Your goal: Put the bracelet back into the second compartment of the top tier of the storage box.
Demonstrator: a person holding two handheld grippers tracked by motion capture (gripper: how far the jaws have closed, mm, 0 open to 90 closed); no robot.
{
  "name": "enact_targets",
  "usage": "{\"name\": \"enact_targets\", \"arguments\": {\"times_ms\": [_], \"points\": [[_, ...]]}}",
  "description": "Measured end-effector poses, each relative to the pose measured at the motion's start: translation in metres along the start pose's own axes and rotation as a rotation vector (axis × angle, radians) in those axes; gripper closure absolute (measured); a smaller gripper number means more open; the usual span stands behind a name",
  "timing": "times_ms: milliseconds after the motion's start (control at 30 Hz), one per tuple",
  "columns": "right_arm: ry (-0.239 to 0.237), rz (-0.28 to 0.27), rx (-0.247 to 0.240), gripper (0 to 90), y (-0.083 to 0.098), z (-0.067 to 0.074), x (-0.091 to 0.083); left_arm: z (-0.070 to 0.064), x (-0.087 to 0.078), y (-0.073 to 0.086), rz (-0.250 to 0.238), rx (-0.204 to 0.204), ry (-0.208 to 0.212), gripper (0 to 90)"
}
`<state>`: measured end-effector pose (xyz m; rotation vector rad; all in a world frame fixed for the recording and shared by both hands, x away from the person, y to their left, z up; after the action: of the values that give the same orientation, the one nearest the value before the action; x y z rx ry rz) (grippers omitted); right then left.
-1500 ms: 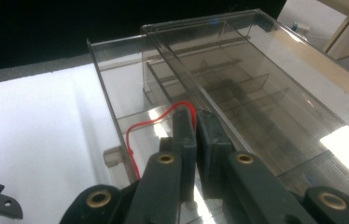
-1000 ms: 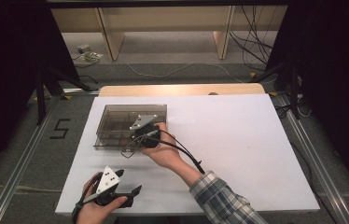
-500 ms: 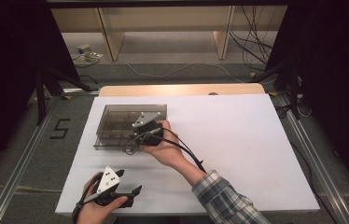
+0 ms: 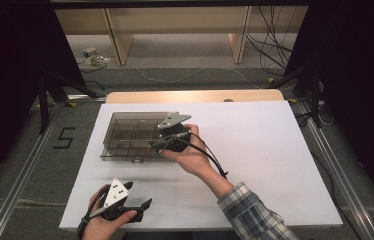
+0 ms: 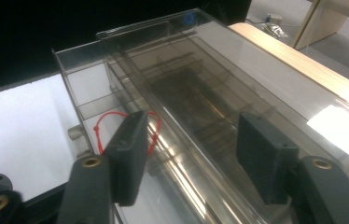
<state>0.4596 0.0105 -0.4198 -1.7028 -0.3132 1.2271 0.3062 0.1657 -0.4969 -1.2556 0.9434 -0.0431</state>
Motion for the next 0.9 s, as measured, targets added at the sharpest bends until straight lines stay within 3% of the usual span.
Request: {"name": "enact_targets", "arguments": {"times_ms": [900], "points": [[0.044, 0.019, 0.057, 28.2, 0.032, -0.038, -0.049, 0.002, 0.0, 0.001, -0.002, -0.005, -0.009, 15.9]]}}
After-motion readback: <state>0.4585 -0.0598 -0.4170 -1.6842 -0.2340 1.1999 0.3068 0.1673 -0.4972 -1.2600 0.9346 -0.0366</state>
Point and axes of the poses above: each handheld gripper's, and its own axes: x roughly forward along the jaws, y roughly out of its underside, z roughly to its left, the point moved 4 cm from there along x, roughly forward along the jaws, and after that the axes turned 2 degrees about z, right-handed, at the moved point
